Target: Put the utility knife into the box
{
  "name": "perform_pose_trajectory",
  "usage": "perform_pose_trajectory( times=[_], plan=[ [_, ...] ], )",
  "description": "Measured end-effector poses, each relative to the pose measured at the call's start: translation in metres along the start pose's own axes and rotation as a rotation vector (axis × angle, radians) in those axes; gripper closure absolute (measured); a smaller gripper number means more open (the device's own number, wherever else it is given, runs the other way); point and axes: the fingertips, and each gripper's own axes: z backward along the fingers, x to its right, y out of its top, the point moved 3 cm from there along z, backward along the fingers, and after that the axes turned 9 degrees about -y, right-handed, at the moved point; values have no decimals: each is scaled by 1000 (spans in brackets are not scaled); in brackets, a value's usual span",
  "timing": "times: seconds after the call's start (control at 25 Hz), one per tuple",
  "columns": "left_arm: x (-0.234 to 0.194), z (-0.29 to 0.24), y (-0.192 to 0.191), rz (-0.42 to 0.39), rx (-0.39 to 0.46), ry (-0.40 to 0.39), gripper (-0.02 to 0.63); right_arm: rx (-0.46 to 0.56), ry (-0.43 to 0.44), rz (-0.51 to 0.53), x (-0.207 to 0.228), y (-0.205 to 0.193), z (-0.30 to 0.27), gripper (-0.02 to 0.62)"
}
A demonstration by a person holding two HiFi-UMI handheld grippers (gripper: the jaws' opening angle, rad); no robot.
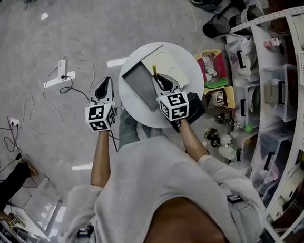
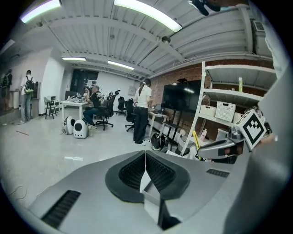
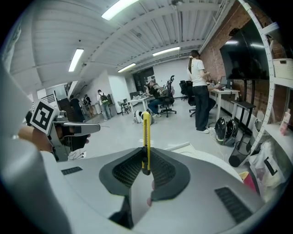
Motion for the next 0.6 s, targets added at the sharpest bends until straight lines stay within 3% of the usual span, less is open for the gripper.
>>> perform_pose_trajectory(
  times=[0.44, 0.6],
  plan=[
    [-9, 9, -31, 57, -35, 10, 586, -124, 18, 80, -21, -48, -8, 525],
    [-13, 11, -36, 69, -35, 13, 586, -160, 23, 173, -28, -61, -14, 525]
  ],
)
